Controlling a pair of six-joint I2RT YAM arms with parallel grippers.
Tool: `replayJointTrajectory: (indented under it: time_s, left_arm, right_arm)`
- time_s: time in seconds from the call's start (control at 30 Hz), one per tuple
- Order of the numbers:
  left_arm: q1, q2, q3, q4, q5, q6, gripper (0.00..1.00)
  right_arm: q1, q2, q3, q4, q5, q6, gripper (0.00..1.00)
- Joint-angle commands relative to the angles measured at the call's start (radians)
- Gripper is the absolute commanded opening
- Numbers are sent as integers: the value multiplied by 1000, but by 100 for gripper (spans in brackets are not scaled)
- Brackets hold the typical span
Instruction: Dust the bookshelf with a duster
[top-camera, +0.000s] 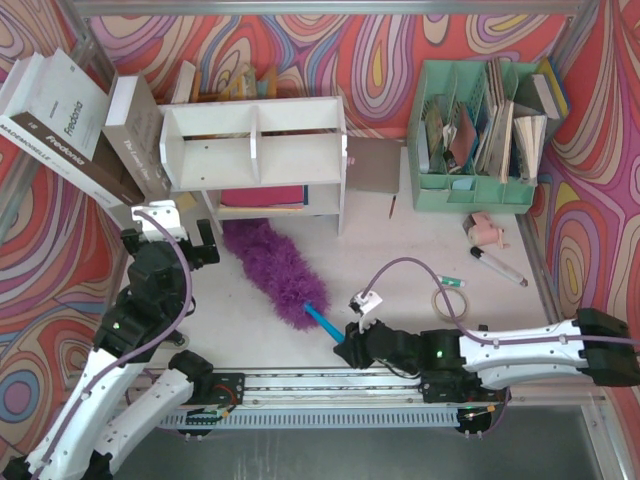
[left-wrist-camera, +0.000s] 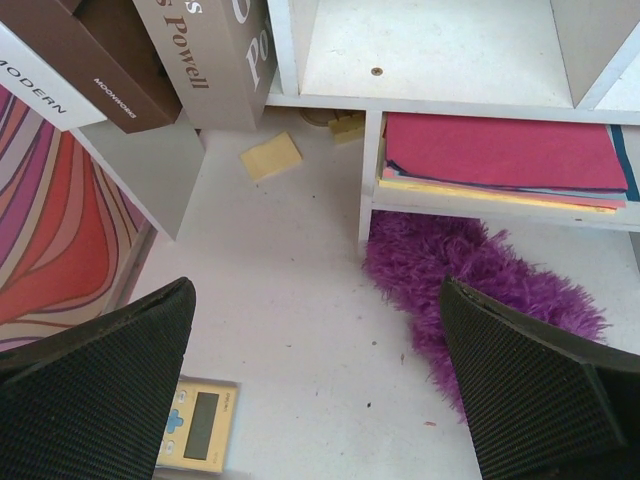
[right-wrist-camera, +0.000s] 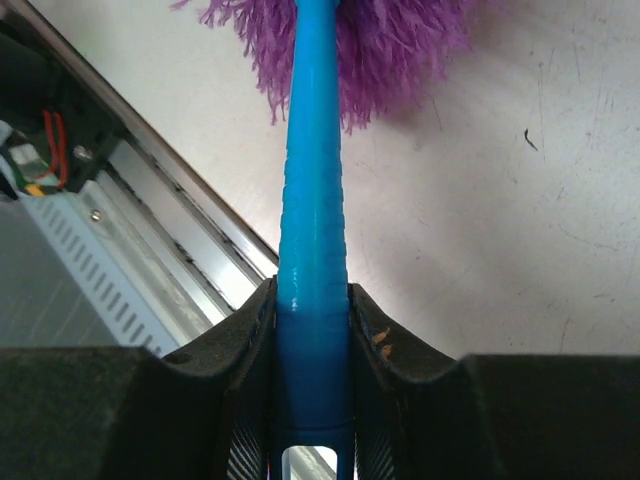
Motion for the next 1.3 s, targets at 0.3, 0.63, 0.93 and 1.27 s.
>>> replayJointTrajectory:
  time_s: [0.3, 0.63, 0.93, 1.27]
  left_arm:
    - [5, 7, -5, 10, -16, 3, 98]
    - [5, 11, -3, 10, -16, 1, 98]
    - [5, 12, -3, 9, -16, 1, 98]
    - [6, 15, -4, 9, -12, 1, 98]
  right_arm:
    - [5, -197, -53, 36, 44, 0, 0]
    - [6, 55, 56, 70, 19, -39, 0]
    - [5, -173, 5, 63, 101, -62, 0]
    - [5, -41, 9, 47, 62, -19, 0]
